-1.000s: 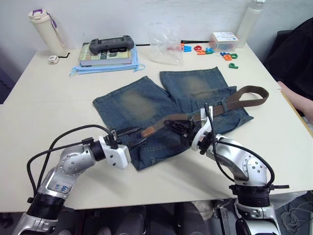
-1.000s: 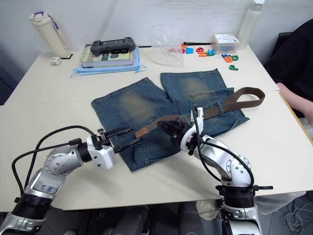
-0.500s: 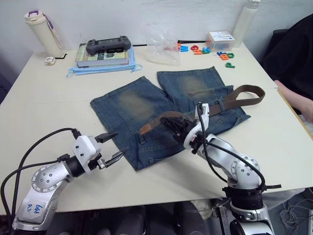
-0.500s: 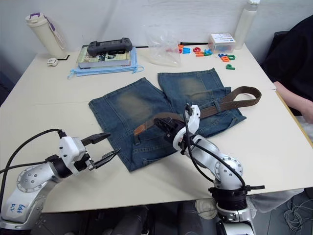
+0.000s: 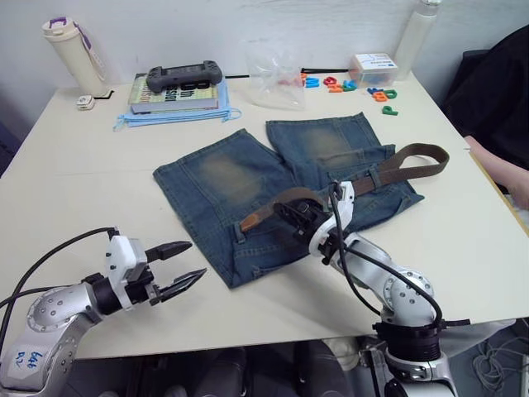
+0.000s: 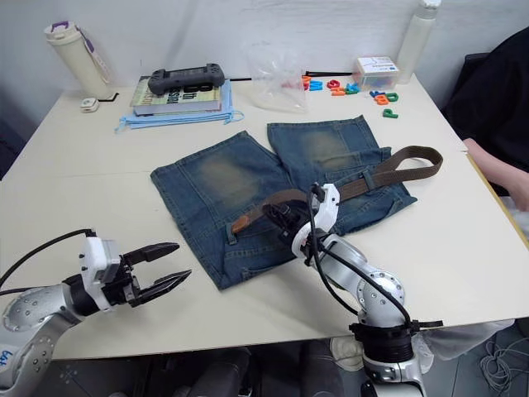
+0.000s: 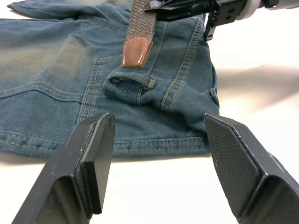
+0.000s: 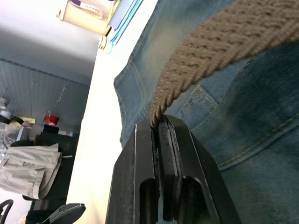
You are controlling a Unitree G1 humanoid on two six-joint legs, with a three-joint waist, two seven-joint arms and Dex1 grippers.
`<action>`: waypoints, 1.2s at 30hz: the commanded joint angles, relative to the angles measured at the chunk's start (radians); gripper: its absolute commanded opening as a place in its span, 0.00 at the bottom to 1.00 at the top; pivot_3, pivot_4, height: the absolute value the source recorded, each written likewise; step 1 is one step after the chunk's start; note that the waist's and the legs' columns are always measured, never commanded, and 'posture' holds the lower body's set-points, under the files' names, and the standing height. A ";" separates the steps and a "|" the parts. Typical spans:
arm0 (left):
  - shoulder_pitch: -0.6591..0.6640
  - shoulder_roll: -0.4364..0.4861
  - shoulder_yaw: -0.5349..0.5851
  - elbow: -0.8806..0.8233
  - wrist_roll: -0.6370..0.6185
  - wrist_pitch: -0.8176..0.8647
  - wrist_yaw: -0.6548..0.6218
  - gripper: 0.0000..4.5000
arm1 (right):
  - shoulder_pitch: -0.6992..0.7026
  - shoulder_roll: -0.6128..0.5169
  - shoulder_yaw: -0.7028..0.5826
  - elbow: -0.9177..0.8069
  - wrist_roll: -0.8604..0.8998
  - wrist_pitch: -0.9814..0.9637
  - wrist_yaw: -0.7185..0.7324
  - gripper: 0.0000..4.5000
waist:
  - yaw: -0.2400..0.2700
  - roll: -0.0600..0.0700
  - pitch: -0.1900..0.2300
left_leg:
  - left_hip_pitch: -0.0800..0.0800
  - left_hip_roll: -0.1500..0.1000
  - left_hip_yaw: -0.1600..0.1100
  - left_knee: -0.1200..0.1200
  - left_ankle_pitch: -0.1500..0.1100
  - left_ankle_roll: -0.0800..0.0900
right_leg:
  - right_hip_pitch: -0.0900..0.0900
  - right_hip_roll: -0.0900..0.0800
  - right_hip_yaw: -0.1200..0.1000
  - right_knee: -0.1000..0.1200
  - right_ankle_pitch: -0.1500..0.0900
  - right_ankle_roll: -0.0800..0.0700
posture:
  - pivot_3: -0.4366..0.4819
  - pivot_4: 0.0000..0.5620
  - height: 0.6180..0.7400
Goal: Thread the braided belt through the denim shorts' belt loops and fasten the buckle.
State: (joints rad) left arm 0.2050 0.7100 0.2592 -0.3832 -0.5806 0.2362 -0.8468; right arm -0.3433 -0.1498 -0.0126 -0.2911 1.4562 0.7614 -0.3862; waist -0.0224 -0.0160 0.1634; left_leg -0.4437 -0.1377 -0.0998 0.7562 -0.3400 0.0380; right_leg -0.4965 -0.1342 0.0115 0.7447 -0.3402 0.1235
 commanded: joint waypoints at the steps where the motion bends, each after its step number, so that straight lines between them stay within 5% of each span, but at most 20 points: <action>1: 0.002 -0.002 0.029 0.000 0.017 -0.036 -0.018 0.74 | -0.003 -0.013 -0.032 -0.035 -0.008 -0.002 0.023 0.00 | 0.000 0.000 0.000 | 0.000 0.000 0.000 0.000 0.000 0.000 | 0.000 0.000 0.000 0.000 0.000 0.000 | 0.48 0.27 0.34; 29: -0.064 -0.051 -0.023 0.020 0.090 -0.050 0.012 0.74 | -0.066 0.158 0.117 0.108 -0.248 0.141 0.128 0.00 | -0.005 0.000 0.000 | 0.001 0.000 0.000 -0.001 0.000 -0.001 | -0.001 0.001 0.000 0.001 0.000 -0.001 | 0.48 0.27 0.34; 36: -0.103 -0.039 -0.065 0.076 0.240 -0.176 0.020 0.74 | -0.077 0.235 0.065 0.192 -0.217 0.192 0.155 0.00 | -0.008 0.000 0.000 | 0.002 0.000 0.000 -0.001 0.000 -0.002 | 0.000 0.001 0.000 0.002 -0.001 -0.002 | 0.48 0.27 0.34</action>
State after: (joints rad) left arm 0.1136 0.6627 0.2027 -0.3211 -0.3973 0.1271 -0.8318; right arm -0.4170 0.0556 0.0552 -0.1127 1.2048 0.9338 -0.2495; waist -0.0301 -0.0163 0.1632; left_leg -0.4414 -0.1370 -0.0999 0.7547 -0.3399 0.0357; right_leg -0.4968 -0.1333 0.0113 0.7467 -0.3412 0.1214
